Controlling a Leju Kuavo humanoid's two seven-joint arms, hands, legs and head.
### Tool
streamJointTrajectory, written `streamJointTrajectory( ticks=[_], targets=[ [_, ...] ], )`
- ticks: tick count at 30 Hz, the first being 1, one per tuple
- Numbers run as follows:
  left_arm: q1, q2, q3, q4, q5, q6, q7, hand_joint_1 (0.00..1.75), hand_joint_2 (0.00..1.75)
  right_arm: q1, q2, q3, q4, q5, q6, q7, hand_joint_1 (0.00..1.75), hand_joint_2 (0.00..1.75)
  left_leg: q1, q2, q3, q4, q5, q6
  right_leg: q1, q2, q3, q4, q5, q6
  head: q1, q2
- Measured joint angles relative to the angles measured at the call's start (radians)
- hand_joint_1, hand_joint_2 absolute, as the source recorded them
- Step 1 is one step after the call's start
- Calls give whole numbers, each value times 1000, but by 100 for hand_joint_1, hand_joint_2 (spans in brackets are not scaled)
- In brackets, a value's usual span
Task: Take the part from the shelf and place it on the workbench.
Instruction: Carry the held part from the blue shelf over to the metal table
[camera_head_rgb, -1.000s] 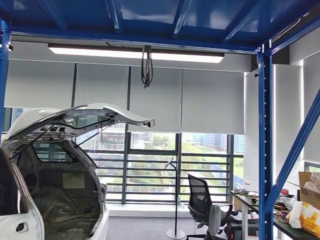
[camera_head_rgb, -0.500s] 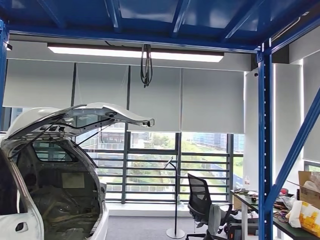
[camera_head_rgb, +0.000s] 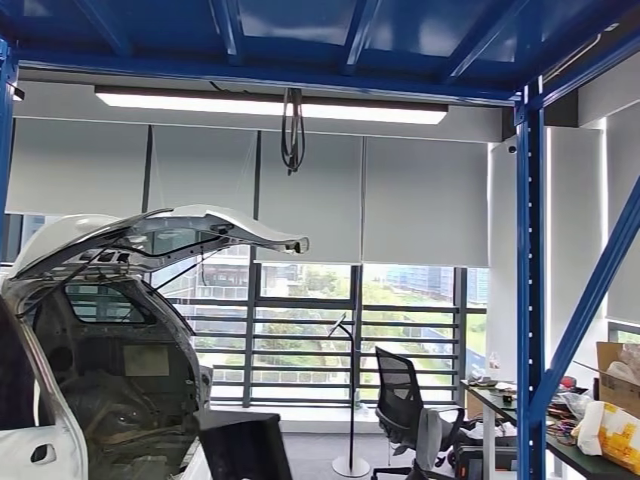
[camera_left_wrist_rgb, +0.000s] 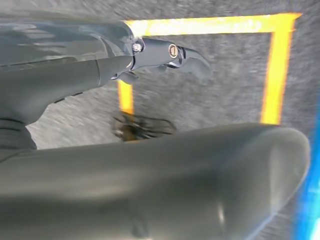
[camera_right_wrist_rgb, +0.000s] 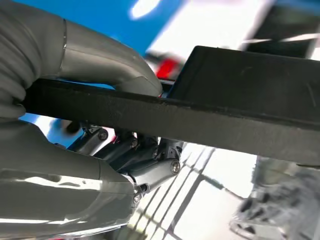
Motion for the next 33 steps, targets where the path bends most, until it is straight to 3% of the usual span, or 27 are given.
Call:
streamJointTrajectory(
  ticks=[3,6,11,17,21,23,25,26,27,28,31,33],
  targets=[
    [-2,0,24,0,43,-37,-84,0,175,69,-6,1,-74,-300,149,-39,175,175,0,0,0,0,0,0,0,0,0,0,-1,0,0,0],
    [-5,1,36,0,47,-35,-131,0,175,127,-24,13,-126,-447,244,-84,175,175,0,0,0,0,0,0,0,0,0,0,0,0,0,0],
    [-4,5,39,0,38,-34,-118,0,175,160,-46,73,-196,-533,326,-86,175,175,0,0,1,0,0,0,0,1,0,0,0,0,0,0],
    [8,14,45,0,40,-61,-126,0,175,153,-64,151,-217,-569,354,-65,175,175,-7,0,0,2,-1,2,-5,0,0,-2,1,2,0,0],
    [13,19,51,0,42,-66,-122,0,175,134,-78,206,-215,-590,357,-42,175,175,-7,1,3,-5,2,11,-10,0,-2,6,-6,10,0,0],
    [14,20,54,0,42,-64,-114,0,175,127,-89,229,-213,-601,357,-36,175,175,-3,2,6,-12,6,18,-9,-1,-32,76,-49,9,0,0],
    [17,21,58,0,42,-59,-105,0,175,124,-102,244,-212,-607,354,-34,175,175,-5,3,6,-12,6,20,-8,-1,-100,212,-109,6,0,0],
    [19,21,61,0,42,-55,-100,0,175,124,-109,250,-211,-609,352,-34,175,175,-7,3,6,-12,5,20,-8,-1,-130,267,-125,5,0,0],
    [22,21,63,0,42,-53,-96,0,175,124,-115,255,-210,-610,350,-35,175,175,-8,2,6,-12,5,20,-8,-1,-146,290,-120,3,0,0],
    [24,21,65,0,42,-52,-93,0,175,124,-120,259,-209,-611,347,-35,175,175,-9,2,7,-12,5,19,-7,-1,-143,273,-96,1,0,0],
    [28,20,69,0,40,-46,-80,0,175,118,-129,267,-209,-613,343,-36,175,175,-9,0,9,-11,2,13,-1,-1,-71,87,7,-14,0,0],
    [30,20,73,0,37,-39,-66,0,175,117,-132,270,-209,-616,342,-37,175,175,-9,0,7,-11,3,2,6,0,-50,28,25,-23,0,0]
  ],
)
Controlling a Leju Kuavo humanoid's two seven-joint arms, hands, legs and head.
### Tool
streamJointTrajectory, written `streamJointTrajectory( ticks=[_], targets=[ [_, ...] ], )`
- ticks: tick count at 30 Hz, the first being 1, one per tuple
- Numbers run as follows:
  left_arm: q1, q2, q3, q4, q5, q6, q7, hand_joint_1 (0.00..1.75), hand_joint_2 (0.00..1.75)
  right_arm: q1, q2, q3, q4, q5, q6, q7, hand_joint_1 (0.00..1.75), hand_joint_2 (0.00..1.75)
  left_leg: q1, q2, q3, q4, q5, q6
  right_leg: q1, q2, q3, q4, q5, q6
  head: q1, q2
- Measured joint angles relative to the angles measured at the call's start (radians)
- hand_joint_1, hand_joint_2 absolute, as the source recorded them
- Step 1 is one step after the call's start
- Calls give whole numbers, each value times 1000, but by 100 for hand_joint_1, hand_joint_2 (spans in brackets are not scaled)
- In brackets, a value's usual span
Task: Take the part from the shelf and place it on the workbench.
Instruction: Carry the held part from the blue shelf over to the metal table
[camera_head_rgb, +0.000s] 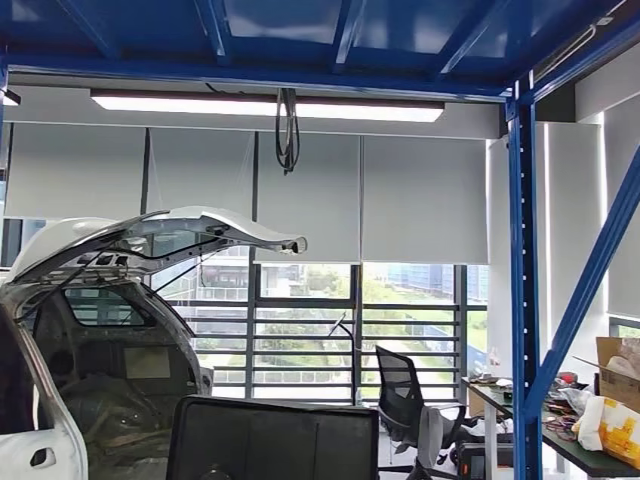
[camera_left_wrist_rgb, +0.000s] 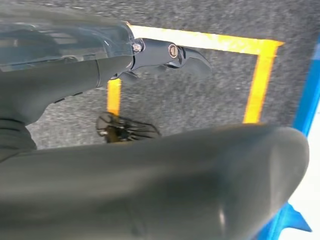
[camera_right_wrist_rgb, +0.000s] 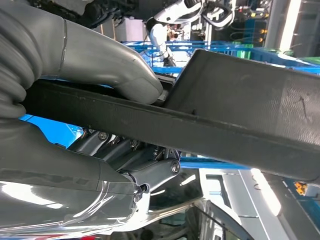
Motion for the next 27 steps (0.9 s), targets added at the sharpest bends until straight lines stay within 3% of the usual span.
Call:
streamJointTrajectory(
  ticks=[2,4,7,9,10,11,13,15,18,19,21,23,24,25,27],
  targets=[
    [4,0,3,0,-4,6,13,0,175,1,-3,3,1,-3,-1,-3,175,175,3,0,0,-3,2,-13,3,2,0,-6,3,-9,0,0],
    [6,1,5,0,-8,8,22,0,175,1,-3,5,2,-6,-2,-6,175,175,6,1,-6,13,-17,-22,1,0,3,-16,11,-22,0,0],
    [9,2,8,0,-11,14,30,0,175,3,-3,7,6,-7,-4,-9,175,175,8,1,-68,158,-101,-31,-1,-4,5,-22,15,-30,0,0],
    [14,5,9,0,-12,17,31,0,175,7,-4,8,12,-7,-6,-9,175,175,10,1,-104,243,-127,-38,-2,-4,5,-22,15,-30,0,0],
    [15,6,10,0,-12,17,31,0,175,9,-4,8,14,-7,-6,-9,175,175,13,1,-101,238,-113,-41,-2,-4,5,-21,15,-29,0,0],
    [15,7,10,0,-12,17,31,0,175,11,-4,9,15,-7,-7,-9,175,175,17,2,-81,197,-84,-45,-4,-3,6,-20,14,-28,0,0],
    [14,8,11,0,-13,18,32,0,175,13,-4,9,16,-8,-8,-10,175,175,24,2,-23,74,-27,-52,-4,-2,4,-11,9,-19,0,0],
    [12,8,11,0,-15,18,32,0,175,13,-4,9,17,-8,-8,-12,175,175,23,1,6,12,-11,-46,-1,1,-2,-2,6,-6,0,0],
    [13,8,12,0,-19,18,31,0,175,14,-4,10,19,-9,-7,-15,175,175,16,1,4,10,-9,-23,-5,1,-4,1,7,9,-1,0],
    [12,9,13,0,-20,18,31,0,175,13,-4,10,20,-9,-7,-15,175,175,16,2,3,9,-6,-15,-7,0,-7,13,-7,12,-1,0],
    [11,10,14,0,-21,18,31,0,175,13,-4,11,21,-9,-7,-15,175,175,14,4,-2,7,2,-1,-8,-1,-35,93,-70,15,-1,0],
    [10,11,15,0,-22,18,30,0,175,13,-5,11,24,-9,-6,-16,175,175,7,6,-9,7,8,8,-8,-1,-79,218,-140,13,-1,0],
    [11,11,15,0,-22,18,30,0,175,13,-5,11,25,-9,-5,-16,175,175,3,6,-13,7,11,12,-7,-1,-90,258,-154,10,-1,0],
    [11,11,16,0,-23,18,30,0,175,14,-6,11,27,-9,-5,-16,175,175,-2,7,-18,7,14,15,-4,-1,-84,264,-149,6,-1,0],
    [12,11,16,0,-25,18,30,0,175,13,-6,11,29,-9,-5,-16,175,175,-8,6,-25,7,22,18,6,-1,-21,170,-99,-11,-1,0]
  ],
)
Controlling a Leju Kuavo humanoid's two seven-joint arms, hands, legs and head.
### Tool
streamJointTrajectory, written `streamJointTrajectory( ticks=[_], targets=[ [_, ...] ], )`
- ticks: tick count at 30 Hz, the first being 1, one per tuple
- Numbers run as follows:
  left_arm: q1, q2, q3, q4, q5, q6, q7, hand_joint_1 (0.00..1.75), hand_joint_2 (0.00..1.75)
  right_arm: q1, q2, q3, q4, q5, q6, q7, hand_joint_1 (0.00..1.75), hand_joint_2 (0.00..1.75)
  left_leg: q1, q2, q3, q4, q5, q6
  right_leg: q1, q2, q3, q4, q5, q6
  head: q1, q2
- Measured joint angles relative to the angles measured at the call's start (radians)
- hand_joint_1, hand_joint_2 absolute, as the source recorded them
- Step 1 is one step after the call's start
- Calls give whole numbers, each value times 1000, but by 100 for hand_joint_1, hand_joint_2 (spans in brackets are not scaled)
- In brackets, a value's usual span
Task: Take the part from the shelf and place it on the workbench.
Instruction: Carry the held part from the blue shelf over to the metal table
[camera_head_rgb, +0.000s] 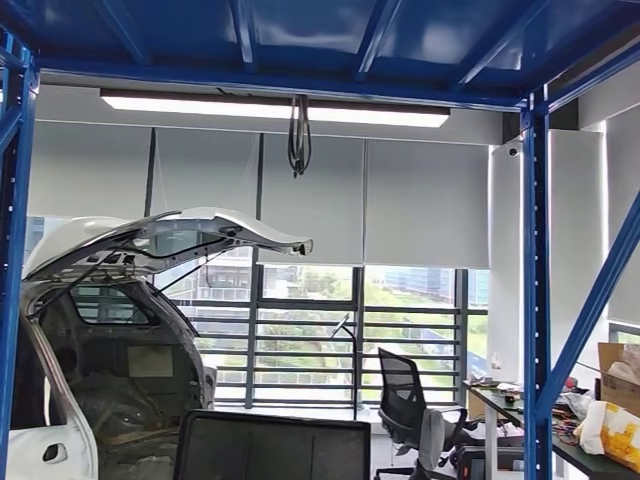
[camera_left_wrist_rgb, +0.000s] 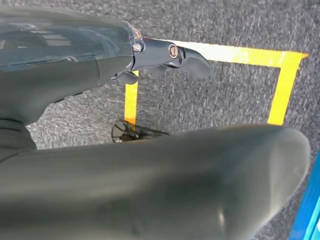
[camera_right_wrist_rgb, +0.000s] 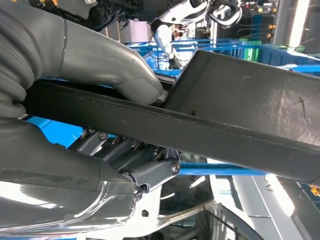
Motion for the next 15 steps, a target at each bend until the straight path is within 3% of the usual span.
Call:
streamJointTrajectory(
  ticks=[2,4,6,7,9,11,12,13,15],
  targets=[
    [0,-1,0,0,-3,0,-1,0,175,-4,0,0,0,0,0,0,175,175,-2,0,-5,0,9,-3,14,-1,77,-135,38,-18,0,0],
    [0,-2,0,0,-4,0,-2,0,175,-8,0,1,0,0,1,0,175,175,1,0,-8,-3,20,-14,24,-2,105,-194,50,-26,0,0],
    [0,-2,0,0,-4,0,-2,0,175,-10,0,1,0,0,2,-1,175,175,6,1,-10,-6,28,-25,25,-2,102,-204,67,-31,0,0],
    [1,-2,0,0,-4,0,-2,0,175,-11,1,1,0,0,2,-1,175,175,6,0,-13,-2,17,-29,23,-4,99,-212,78,-36,0,0],
    [1,-2,1,0,-4,0,-2,0,175,-13,4,2,1,0,3,-1,175,175,8,0,-31,53,-49,-37,17,-10,84,-225,103,-43,0,0],
    [1,-2,1,0,-4,0,-2,0,175,-13,5,2,2,0,3,-1,175,175,11,0,-57,164,-136,-47,17,-13,61,-225,121,-45,0,0],
    [1,-1,1,0,-4,0,-2,0,175,-12,5,2,2,0,3,-1,175,175,14,0,-62,211,-157,-52,16,-14,48,-224,129,-43,0,0],
    [1,-1,1,0,-4,0,-2,0,175,-12,5,3,3,0,4,-1,175,175,17,0,-56,232,-156,-58,14,-15,35,-222,138,-40,0,0],
    [1,-1,1,0,-5,0,-2,0,175,-13,5,3,5,0,4,-1,175,175,26,0,4,176,-110,-70,8,-16,8,-214,152,-31,0,0]
  ],
)
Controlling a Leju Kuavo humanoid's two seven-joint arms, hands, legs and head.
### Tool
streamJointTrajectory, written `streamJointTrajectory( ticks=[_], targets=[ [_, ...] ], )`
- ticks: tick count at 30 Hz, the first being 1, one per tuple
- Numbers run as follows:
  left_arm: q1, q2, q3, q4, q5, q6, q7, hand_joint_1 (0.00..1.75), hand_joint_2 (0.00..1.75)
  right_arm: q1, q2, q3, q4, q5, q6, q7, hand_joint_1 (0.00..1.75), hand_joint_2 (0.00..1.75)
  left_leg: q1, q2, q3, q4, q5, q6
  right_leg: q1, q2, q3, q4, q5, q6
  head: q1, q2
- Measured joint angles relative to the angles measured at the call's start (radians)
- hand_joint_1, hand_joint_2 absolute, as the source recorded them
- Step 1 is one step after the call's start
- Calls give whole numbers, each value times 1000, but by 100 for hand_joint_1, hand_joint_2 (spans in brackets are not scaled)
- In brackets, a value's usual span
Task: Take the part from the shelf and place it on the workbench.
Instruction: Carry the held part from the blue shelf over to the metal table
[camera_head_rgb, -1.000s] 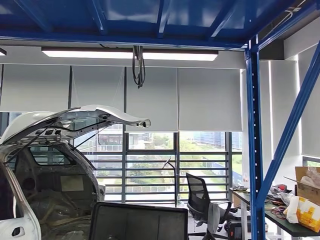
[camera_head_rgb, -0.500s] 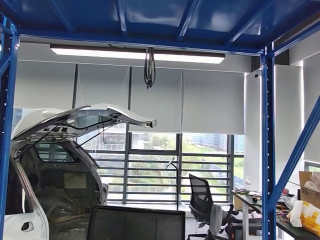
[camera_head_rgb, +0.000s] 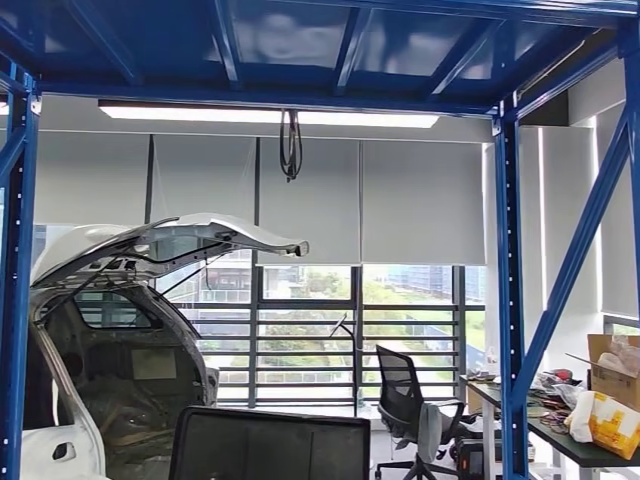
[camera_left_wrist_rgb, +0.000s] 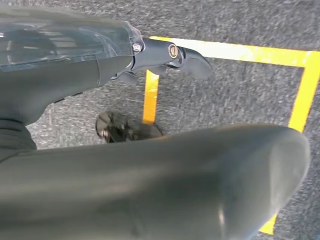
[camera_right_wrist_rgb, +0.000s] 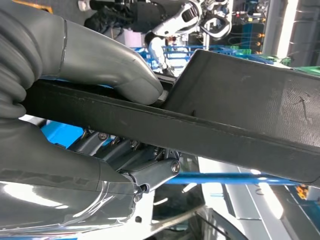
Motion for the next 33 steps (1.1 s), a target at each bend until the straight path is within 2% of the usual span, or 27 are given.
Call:
streamJointTrajectory(
  ticks=[2,3,4,6,7,8,9,11,12,13,14,15,16,18,19,20,21,23,24,25,27,28,29,30,31,32,33],
  targets=[
    [-2,0,0,0,-1,0,0,0,175,-1,1,0,0,-1,1,0,175,175,7,-1,89,-130,27,-10,-4,0,-29,20,8,12,0,0],
    [-4,0,0,0,-2,0,-1,0,175,-2,2,0,0,-2,2,0,175,175,7,-3,117,-178,26,-9,-5,1,-40,30,12,18,0,0],
    [-4,0,0,0,-2,0,-2,0,175,-3,2,1,-1,-3,3,0,175,175,5,-4,130,-204,19,-4,-4,1,-48,37,18,25,0,0],
    [-3,2,0,0,-5,0,-4,0,175,-4,3,3,-1,-4,5,0,175,175,-1,-5,124,-208,22,15,-6,2,-54,39,32,37,0,0],
    [-3,2,0,0,-6,0,-5,0,175,-5,4,4,-1,-4,6,0,175,175,-2,-3,119,-208,28,26,-8,3,-57,42,28,42,0,0],
    [-3,3,0,0,-8,0,-6,0,175,-5,4,5,-1,-4,6,0,175,175,-3,0,112,-208,36,37,-11,4,-63,57,7,46,0,0],
    [-3,4,0,0,-9,1,-6,0,175,-5,4,6,-1,-5,7,0,175,175,-4,2,103,-209,45,47,-12,5,-72,90,-30,49,0,0],
    [-4,6,0,0,-10,2,-7,0,175,-6,4,8,0,-6,8,0,175,175,-9,4,81,-208,64,60,-13,6,-98,205,-130,51,0,0],
    [-4,6,0,0,-11,3,-7,0,175,-6,4,8,0,-8,8,0,175,175,-13,4,69,-208,74,63,-13,6,-106,264,-162,50,0,0],
    [-4,7,0,0,-11,3,-7,0,175,-6,4,8,1,-8,9,0,175,175,-18,5,56,-208,84,65,-12,6,-104,303,-174,47,0,0],
    [-4,7,0,0,-12,3,-7,0,175,-6,4,8,2,-9,9,0,175,175,-22,5,43,-207,93,67,-9,7,-88,311,-163,42,0,0],
    [-4,7,0,0,-12,3,-7,0,175,-7,4,9,2,-10,10,0,175,175,-27,5,30,-207,103,68,-5,7,-55,281,-139,33,0,0],
    [-4,7,0,0,-14,4,-7,0,175,-7,4,9,2,-11,10,0,175,175,-29,5,19,-207,113,69,3,8,-6,220,-113,21,0,0],
    [-3,7,0,0,-18,5,-8,0,175,-10,7,9,-1,-15,12,0,175,175,-33,4,4,-207,130,65,20,9,100,64,-99,-2,0,0],
    [-3,7,0,0,-19,6,-8,0,175,-13,9,9,-3,-17,14,-1,175,175,-32,4,0,-208,138,61,27,10,135,8,-104,-7,0,0],
    [-2,8,0,0,-20,6,-9,0,175,-14,10,9,-4,-19,16,-2,175,175,-30,5,-3,-209,145,57,31,11,153,-25,-110,-9,0,0],
    [-2,8,0,0,-21,6,-9,0,175,-15,11,9,-5,-21,17,-3,175,175,-28,5,-5,-211,153,51,32,11,156,-39,-107,-10,0,0],
    [-1,10,0,0,-24,6,-10,0,175,-16,12,9,-5,-23,20,-4,175,175,-25,5,-12,-203,141,43,30,8,150,-49,-87,-17,0,0],
    [0,10,0,0,-26,6,-10,0,175,-15,13,9,-5,-25,21,-5,175,175,-24,4,-22,-178,113,39,27,6,143,-54,-76,-22,0,0],
    [0,12,0,0,-28,7,-10,0,175,-14,15,9,-5,-27,23,-7,175,175,-22,4,-38,-135,71,35,24,4,135,-56,-66,-24,0,0],
    [0,14,0,0,-32,8,-10,0,175,-8,18,9,-5,-33,25,-10,175,175,-18,3,-74,-12,-6,26,23,2,115,-54,-52,-26,0,0],
    [1,16,0,0,-33,9,-10,0,175,-4,18,9,-5,-36,27,-11,175,175,-15,3,-83,35,-19,20,22,1,105,-51,-46,-24,0,0],
    [2,17,0,0,-34,9,-10,0,175,-1,18,9,-4,-38,27,-12,175,175,-12,3,-78,53,-12,15,21,0,94,-46,-41,-22,0,0],
    [2,18,0,0,-34,9,-9,0,175,1,18,9,-4,-39,28,-12,175,175,-8,4,-54,32,9,9,18,0,82,-39,-38,-19,0,0],
    [3,18,0,0,-34,9,-9,0,175,2,18,9,-4,-40,29,-13,175,175,-3,4,-14,-24,35,2,15,0,72,-29,-37,-16,0,0],
    [2,19,0,0,-35,10,-9,0,175,2,18,9,-4,-40,30,-14,175,175,0,4,32,-92,50,-4,13,0,60,-16,-39,-11,0,0],
    [1,19,0,0,-35,10,-8,0,175,2,19,9,-4,-41,31,-16,175,175,2,3,68,-150,57,-5,12,1,49,-2,-41,-5,0,0]
  ],
)
